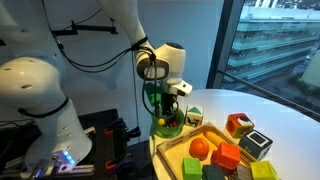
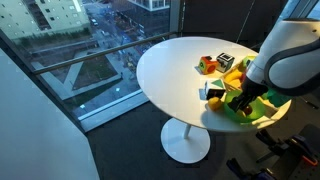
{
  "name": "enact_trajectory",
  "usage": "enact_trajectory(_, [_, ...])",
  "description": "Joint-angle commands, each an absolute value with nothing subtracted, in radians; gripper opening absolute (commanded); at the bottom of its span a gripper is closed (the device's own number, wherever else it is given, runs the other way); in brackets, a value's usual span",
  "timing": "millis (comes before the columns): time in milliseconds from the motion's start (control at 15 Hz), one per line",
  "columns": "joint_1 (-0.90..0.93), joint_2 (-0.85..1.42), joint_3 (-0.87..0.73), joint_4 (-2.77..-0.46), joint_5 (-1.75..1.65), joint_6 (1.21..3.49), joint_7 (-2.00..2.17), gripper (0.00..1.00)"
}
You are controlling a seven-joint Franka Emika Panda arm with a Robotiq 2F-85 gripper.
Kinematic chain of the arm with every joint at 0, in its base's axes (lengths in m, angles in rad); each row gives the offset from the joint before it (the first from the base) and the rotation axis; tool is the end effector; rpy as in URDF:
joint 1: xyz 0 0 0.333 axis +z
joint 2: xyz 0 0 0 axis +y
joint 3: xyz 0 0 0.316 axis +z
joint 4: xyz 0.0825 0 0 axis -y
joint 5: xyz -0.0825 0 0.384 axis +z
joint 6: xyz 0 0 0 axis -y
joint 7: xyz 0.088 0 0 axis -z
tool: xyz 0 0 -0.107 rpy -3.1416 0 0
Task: Move the brown fruit from the green bowl to the wooden tray
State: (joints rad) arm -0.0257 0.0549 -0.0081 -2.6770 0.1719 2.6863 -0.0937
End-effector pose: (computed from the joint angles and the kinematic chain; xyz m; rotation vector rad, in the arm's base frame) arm 0.4105 -0.0194 0.2136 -3.0631 0.1476 0.0625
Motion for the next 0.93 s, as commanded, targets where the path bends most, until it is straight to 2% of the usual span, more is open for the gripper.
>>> enact_trajectory(0, [-0.029, 0.068, -0.011, -2.676, 0.159, 2.698, -0.095, 0.33])
enact_trajectory(67, [-0.03, 0.062, -0.012, -2.673, 0.155, 2.695, -0.092, 0.28])
enact_trajectory(333, [-0.033, 0.032, -0.018, -2.662, 0.148, 2.656, -0.088, 0.21])
enact_trajectory(467, [-0.033, 0.019, -0.021, -2.657, 0.137, 2.638, -0.081, 0.01])
enact_trajectory(667, [-0.034, 0.008, -0.024, -2.649, 0.137, 2.612, -0.084, 0.0])
enact_trajectory(867, [-0.034, -0.003, -0.028, -2.643, 0.133, 2.596, -0.084, 0.04])
